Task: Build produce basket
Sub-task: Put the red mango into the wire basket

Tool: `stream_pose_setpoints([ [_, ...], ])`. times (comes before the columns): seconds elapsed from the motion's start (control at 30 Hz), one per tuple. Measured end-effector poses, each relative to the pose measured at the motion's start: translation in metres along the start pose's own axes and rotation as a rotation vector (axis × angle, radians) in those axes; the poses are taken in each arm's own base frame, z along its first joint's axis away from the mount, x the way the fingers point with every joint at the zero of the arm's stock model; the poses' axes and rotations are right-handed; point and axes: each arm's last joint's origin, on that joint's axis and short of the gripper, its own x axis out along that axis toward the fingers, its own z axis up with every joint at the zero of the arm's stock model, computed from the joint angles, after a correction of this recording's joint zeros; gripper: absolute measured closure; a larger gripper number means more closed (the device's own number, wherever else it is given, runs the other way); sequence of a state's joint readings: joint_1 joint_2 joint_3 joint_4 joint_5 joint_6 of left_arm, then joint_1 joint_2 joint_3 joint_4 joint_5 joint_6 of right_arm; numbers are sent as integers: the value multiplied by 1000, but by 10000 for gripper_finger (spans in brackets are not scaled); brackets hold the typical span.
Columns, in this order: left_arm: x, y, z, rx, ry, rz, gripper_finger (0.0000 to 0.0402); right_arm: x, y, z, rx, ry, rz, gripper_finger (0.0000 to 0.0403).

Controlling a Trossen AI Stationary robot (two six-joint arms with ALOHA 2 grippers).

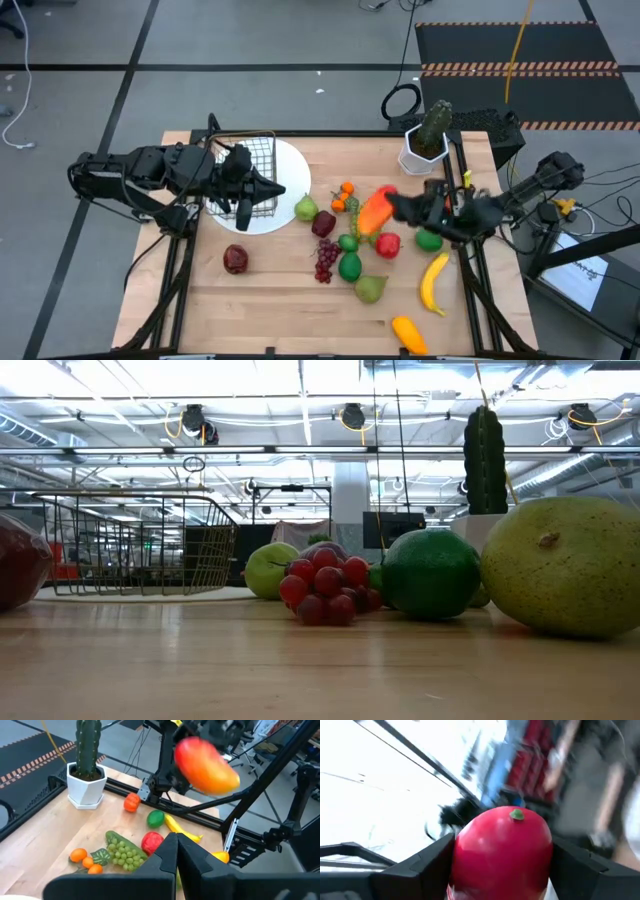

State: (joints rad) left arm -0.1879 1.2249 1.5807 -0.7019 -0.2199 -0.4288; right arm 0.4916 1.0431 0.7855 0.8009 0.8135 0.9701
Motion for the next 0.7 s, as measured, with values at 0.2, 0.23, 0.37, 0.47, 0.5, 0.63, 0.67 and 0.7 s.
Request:
stream_pose_setpoints([
  [0.2,-1,0,2,-34,-27,10,396,22,31,27,-234,-78,80,135],
  [0.23,0,0,2,-40,-35,24,396,26,36,30,-273,-67,84,135],
  [0.37,0,3,5,-63,-67,71,396,43,58,46,-394,30,68,135],
  [0.47,1,5,8,-93,-103,83,396,52,75,62,-469,124,49,135],
  [0.5,1,6,10,-102,-120,80,396,53,79,67,-494,148,45,135],
  [0.63,1,7,21,-133,-215,57,396,57,93,84,-628,231,86,135],
  [0.67,0,7,23,-136,-233,53,396,57,96,87,-656,244,104,135],
  [0.7,0,8,25,-138,-248,51,396,57,97,90,-687,253,121,135],
])
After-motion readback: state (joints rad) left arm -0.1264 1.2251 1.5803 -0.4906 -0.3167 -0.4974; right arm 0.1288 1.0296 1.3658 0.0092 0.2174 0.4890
